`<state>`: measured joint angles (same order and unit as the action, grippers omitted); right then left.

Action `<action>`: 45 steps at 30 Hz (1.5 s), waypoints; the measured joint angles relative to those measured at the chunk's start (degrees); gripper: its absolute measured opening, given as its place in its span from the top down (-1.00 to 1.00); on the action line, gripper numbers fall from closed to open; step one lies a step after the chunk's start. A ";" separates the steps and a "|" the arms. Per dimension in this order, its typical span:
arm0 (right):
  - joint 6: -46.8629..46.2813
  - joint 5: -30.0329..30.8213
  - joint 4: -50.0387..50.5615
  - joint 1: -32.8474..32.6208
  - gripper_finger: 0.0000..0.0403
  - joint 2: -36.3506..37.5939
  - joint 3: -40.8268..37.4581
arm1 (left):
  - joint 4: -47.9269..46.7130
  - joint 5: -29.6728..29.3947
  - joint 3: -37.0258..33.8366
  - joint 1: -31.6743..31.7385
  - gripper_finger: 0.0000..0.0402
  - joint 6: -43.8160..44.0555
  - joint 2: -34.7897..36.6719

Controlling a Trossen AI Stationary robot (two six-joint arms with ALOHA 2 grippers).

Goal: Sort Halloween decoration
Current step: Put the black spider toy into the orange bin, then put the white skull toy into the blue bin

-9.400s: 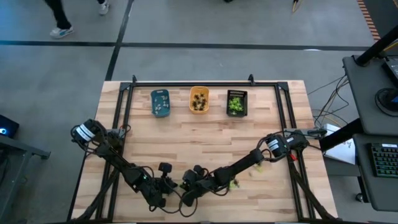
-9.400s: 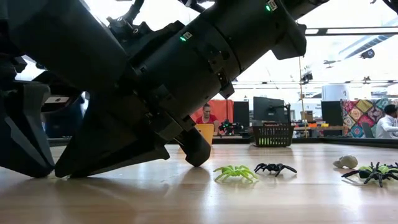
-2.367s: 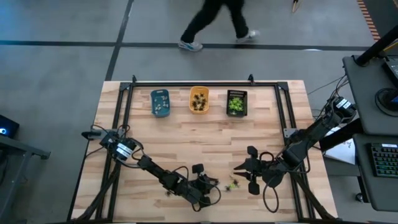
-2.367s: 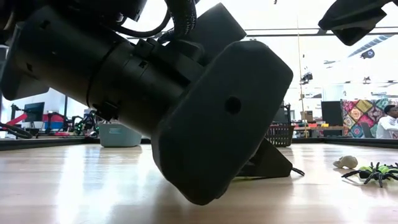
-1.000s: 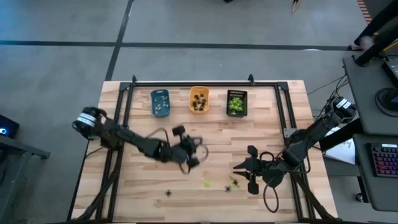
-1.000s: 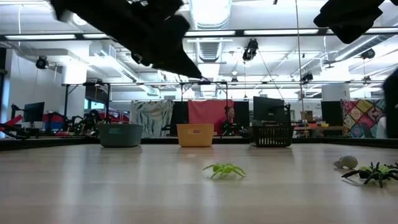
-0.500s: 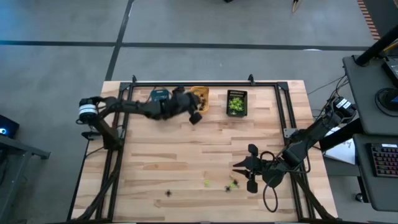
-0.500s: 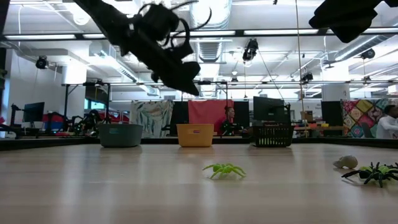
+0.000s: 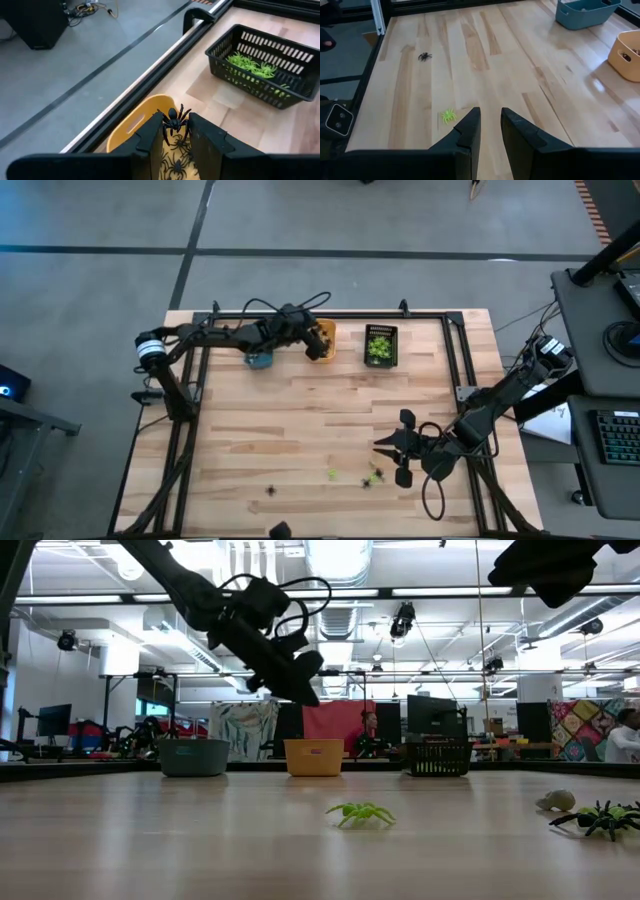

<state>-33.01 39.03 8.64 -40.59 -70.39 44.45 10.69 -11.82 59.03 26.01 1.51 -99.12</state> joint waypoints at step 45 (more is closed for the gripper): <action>-11.65 -4.85 0.29 4.75 0.66 0.11 2.31 | -1.87 0.39 -0.88 -12.84 0.05 2.11 9.55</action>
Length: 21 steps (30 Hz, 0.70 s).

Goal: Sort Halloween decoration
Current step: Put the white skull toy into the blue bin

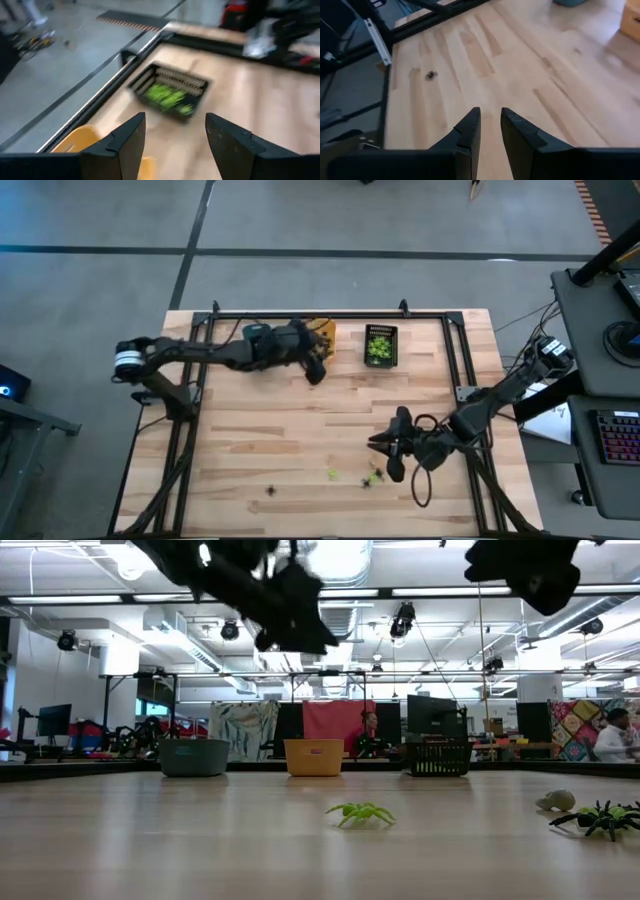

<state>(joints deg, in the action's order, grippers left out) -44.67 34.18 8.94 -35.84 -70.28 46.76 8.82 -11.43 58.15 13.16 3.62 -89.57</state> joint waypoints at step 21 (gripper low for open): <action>-8.68 -13.09 42.84 6.64 0.66 -13.32 22.75 | -6.27 -31.63 -8.66 -41.50 0.06 1.96 15.56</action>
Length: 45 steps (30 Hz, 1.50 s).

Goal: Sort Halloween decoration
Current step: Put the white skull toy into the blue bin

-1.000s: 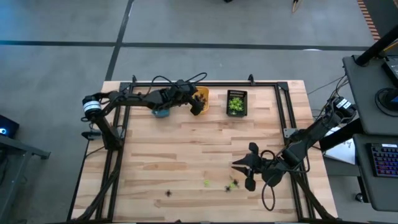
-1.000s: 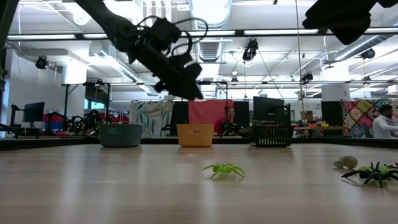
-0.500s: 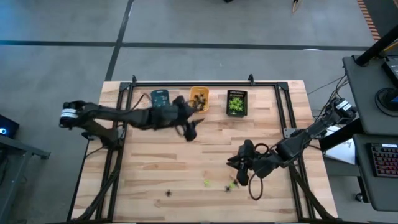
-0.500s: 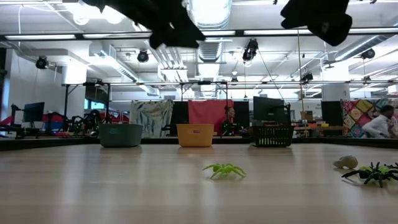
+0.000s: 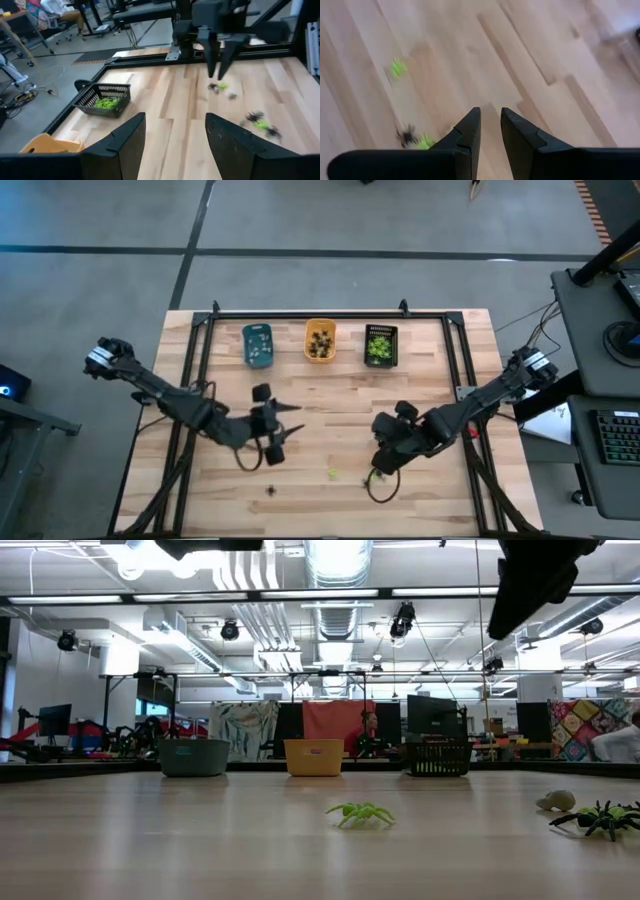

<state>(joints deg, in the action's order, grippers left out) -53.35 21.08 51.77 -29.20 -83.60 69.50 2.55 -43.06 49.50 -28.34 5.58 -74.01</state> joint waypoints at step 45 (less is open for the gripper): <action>30.78 -25.45 1.49 -1.75 0.31 -10.31 -7.96 | 21.42 -7.51 -11.74 -12.93 0.05 3.02 0.19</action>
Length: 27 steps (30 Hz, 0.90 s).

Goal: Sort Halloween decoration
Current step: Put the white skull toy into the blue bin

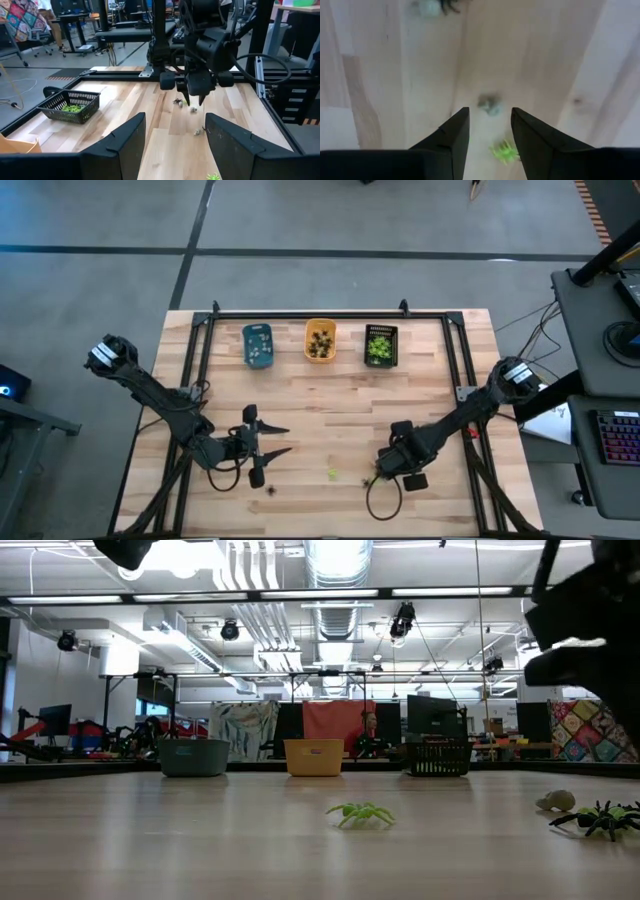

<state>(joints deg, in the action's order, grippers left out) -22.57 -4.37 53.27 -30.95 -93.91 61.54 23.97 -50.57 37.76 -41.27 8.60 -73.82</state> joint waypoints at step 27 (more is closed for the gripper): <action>0.75 -0.14 -9.45 -0.53 0.57 0.15 -7.07 | 0.02 -0.09 -0.07 0.24 0.05 -0.13 0.00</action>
<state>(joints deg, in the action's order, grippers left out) -21.82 -4.51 43.81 -31.48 -93.76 54.48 23.99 -50.65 37.69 -41.04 8.47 -73.82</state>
